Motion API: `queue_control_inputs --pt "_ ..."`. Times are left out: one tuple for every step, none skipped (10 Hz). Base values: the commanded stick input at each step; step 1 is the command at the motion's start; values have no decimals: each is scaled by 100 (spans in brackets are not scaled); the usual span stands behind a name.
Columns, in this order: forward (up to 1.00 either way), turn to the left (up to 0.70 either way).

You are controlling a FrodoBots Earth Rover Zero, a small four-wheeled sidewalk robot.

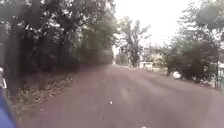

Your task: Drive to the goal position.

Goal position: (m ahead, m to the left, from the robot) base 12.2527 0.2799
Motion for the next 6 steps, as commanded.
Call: queue_control_inputs --pt "70 18" --pt "70 24" --pt "70 25" --pt "70 25" --pt "70 15" --pt "70 0"
